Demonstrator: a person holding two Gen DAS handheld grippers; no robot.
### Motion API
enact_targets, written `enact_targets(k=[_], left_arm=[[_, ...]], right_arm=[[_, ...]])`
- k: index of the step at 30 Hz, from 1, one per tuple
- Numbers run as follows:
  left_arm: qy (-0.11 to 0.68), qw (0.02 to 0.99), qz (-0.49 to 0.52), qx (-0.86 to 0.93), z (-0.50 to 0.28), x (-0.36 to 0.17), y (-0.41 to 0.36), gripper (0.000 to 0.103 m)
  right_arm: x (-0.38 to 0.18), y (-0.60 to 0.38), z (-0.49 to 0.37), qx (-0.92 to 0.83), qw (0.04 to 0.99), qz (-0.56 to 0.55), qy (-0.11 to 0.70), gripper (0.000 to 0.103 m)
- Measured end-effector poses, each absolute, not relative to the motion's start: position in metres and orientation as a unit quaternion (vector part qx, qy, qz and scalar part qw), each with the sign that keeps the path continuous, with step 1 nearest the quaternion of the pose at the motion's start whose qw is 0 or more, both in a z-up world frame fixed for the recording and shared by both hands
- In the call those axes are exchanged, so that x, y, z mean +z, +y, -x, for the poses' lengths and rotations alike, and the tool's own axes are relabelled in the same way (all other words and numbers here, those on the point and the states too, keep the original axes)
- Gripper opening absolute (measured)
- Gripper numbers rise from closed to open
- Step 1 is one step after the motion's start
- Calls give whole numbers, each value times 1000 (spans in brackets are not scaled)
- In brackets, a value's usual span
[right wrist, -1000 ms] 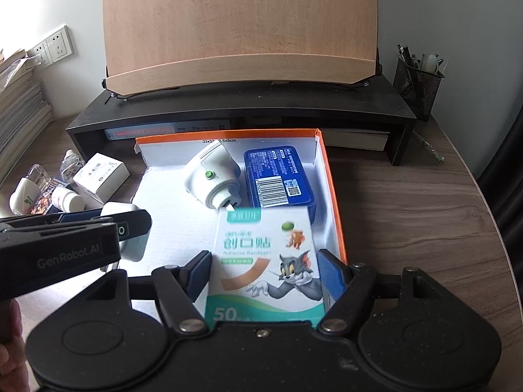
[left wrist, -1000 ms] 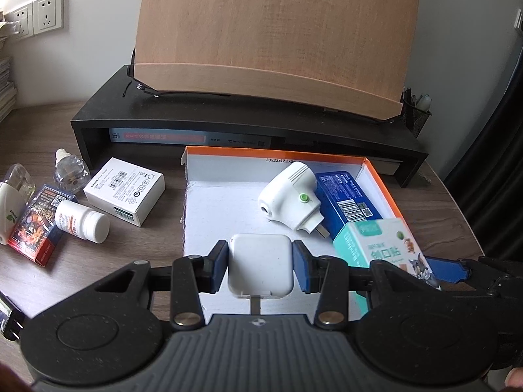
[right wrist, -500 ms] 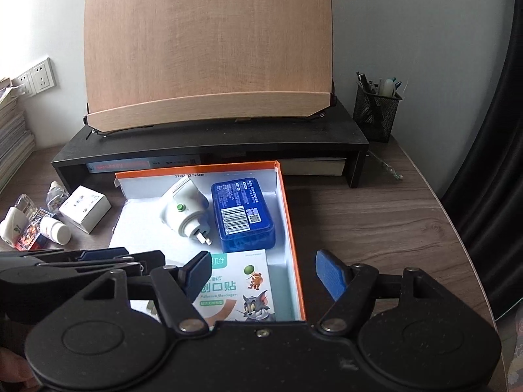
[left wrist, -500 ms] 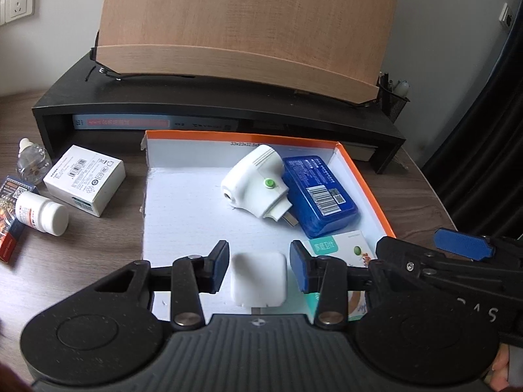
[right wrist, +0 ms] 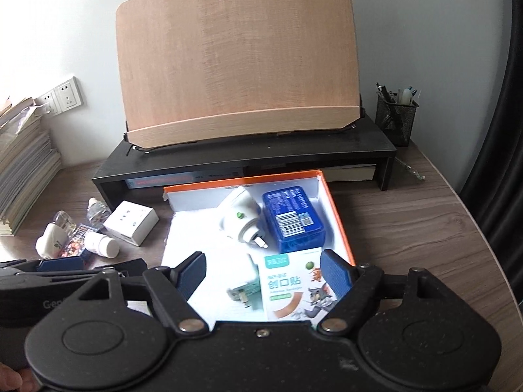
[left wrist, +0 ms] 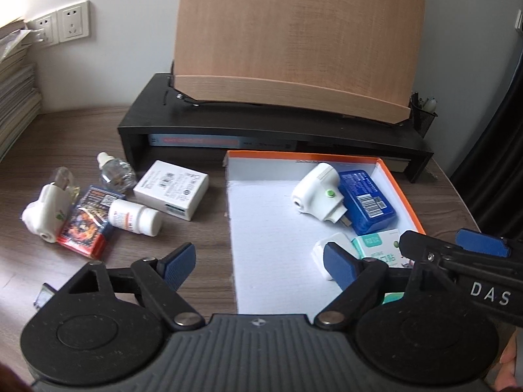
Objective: Organize rigid objects
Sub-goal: 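Lift both open grippers away from the box, then grasp the white repeller with clear bottle with the left gripper while the right gripper grasps the black plug charger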
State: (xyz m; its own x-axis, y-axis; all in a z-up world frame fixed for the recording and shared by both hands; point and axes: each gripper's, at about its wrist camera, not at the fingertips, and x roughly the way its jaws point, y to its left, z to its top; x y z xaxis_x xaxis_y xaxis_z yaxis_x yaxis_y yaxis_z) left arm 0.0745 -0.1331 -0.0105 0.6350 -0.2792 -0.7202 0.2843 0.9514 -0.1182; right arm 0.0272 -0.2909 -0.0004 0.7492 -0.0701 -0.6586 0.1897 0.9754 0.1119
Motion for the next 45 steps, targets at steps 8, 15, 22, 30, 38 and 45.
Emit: enact_targets(k=[8,15,22,30,38,45], left_arm=[[394,912,6,-113,-62,-3,-77,94],[394,915,26,-86,-52,-5,-31,95],[394,916,38,-66,-45,-6,3,95],[397,916,48,-40,-47,-11,40,95],[402,914,47,-27,-60,-19,62,95],[393,919,28,-27,-93,-30,72,99]], right_arm=[[0,-239,-29,-25,930,-87,357,91],[-3,-197,-28,6,927,-70,368,91],[-4,-170,-30,25,925,-63,374,91],[-9,-150,-34,36,921,-56,383,91],[-17,-138,-44,43,917,-54,392,91],[-25,-131,-52,44,914,-59,399,91]])
